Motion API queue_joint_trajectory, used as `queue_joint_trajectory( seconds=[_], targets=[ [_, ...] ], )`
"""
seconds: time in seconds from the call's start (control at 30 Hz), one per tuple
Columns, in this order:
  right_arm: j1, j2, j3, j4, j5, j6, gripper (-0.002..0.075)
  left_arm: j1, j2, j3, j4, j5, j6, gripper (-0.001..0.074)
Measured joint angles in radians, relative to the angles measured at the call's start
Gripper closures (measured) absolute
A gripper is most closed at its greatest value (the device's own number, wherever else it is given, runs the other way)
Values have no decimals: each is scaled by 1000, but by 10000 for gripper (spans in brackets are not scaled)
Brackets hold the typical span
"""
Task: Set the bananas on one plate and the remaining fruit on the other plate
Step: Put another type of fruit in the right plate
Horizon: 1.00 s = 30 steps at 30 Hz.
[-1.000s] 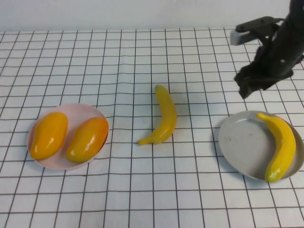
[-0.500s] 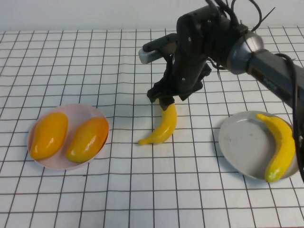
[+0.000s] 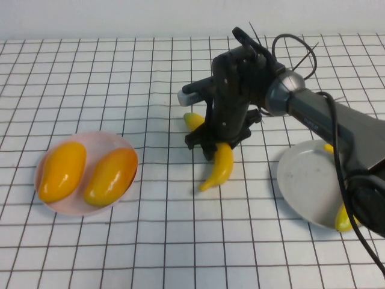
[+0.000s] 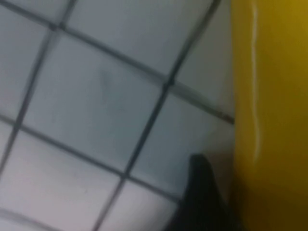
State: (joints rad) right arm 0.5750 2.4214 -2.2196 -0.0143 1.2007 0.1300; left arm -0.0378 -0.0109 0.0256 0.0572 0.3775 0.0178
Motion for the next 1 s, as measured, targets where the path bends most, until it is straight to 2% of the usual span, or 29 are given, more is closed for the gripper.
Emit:
queue_joint_trajectory(
  seconds=[0.07,0.17,0.33,0.5,0.63,0.87,1.0],
  targets=[
    [0,0,0,-1,0,9,336,0,0,0,0,0,0,737],
    [0,4,-17,-11,19,19,414,0,0,0,0,0,0,737],
    [0,-9,-80,-26,30,21,414,0,0,0,0,0,0,737],
    [-11,-151,-51,-35,32,7,414,0,0,0,0,0,0,737],
    [-43,-321,152,-47,29,1,414,0,0,0,0,0,0,737],
    [-141,-533,694,-122,-27,52,414,0,0,0,0,0,0,737],
    [-202,-601,829,-122,-100,72,414,0,0,0,0,0,0,737]
  ],
)
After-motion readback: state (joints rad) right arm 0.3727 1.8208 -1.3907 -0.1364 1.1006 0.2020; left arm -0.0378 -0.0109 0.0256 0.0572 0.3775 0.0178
